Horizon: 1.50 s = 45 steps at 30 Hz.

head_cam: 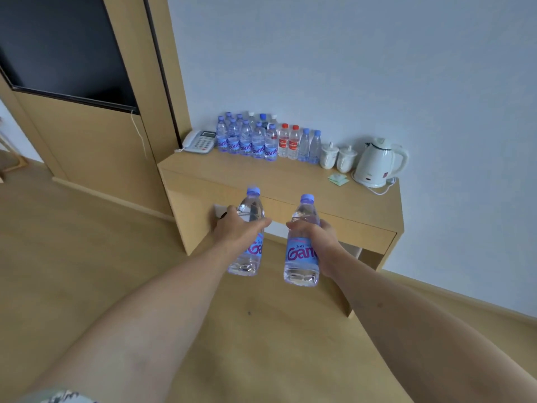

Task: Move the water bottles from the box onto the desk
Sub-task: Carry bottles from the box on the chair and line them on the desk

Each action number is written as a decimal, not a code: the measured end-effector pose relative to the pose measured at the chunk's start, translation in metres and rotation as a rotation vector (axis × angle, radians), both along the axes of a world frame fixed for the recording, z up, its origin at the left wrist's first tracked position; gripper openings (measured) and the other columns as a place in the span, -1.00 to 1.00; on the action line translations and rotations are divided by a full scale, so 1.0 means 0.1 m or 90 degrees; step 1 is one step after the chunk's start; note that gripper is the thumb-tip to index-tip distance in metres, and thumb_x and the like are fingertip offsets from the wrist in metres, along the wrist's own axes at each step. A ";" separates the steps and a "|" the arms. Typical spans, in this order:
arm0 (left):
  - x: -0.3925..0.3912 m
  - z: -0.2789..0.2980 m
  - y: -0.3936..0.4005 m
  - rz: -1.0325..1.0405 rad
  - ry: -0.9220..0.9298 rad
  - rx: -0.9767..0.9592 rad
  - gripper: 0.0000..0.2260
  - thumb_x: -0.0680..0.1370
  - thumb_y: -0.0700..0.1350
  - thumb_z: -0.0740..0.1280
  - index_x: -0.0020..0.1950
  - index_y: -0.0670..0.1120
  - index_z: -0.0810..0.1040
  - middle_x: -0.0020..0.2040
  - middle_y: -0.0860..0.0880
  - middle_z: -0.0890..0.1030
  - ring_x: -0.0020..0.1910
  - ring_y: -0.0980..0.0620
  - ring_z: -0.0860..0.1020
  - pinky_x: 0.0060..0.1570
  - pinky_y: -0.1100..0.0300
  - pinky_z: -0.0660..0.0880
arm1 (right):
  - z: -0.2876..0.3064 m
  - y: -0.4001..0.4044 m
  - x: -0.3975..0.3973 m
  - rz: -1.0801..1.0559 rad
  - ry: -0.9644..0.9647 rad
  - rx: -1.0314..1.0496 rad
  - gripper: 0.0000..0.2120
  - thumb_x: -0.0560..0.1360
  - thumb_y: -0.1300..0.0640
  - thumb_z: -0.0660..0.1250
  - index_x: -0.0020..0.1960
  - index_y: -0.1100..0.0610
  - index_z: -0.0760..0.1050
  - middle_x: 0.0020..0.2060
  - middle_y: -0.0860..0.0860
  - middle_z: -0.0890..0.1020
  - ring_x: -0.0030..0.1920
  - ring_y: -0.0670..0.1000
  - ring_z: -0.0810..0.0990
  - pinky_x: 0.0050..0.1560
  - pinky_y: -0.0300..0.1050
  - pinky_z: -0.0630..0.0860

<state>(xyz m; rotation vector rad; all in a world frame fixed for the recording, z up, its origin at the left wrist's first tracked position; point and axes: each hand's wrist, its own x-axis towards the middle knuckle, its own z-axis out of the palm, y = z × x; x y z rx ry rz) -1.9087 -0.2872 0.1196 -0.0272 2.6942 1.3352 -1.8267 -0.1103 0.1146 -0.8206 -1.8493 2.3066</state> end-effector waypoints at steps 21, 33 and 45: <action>-3.75 -0.19 1.48 -0.117 0.032 0.065 -0.32 0.29 0.32 0.56 0.30 0.17 0.38 0.14 0.15 0.55 0.08 0.04 0.55 0.02 0.15 0.49 | -0.12 1.34 -3.75 -0.032 0.012 -0.054 -0.33 0.42 -0.05 0.58 0.36 0.12 0.31 -0.20 0.17 0.75 -0.29 0.15 0.75 -0.39 -0.04 0.62; -5.50 -0.44 2.17 -0.289 0.061 0.060 -0.43 0.22 0.14 0.69 0.06 0.07 0.46 -0.09 0.16 0.50 -0.11 0.09 0.53 -0.20 0.22 0.44 | -0.46 1.85 -5.14 -0.172 0.008 0.027 -0.46 0.38 0.20 0.62 0.25 0.24 0.45 -0.08 0.17 0.74 -0.09 0.20 0.76 -0.09 0.08 0.71; -6.38 -0.44 2.80 -0.505 0.119 -0.114 -0.52 0.20 -0.05 0.66 0.03 -0.04 0.56 -0.14 0.05 0.59 -0.15 -0.01 0.58 -0.29 0.19 0.41 | -0.52 2.25 -5.78 -0.179 -0.146 0.330 -0.38 0.23 0.07 0.70 0.15 0.06 0.45 0.03 0.01 0.63 0.06 0.05 0.63 0.10 0.06 0.61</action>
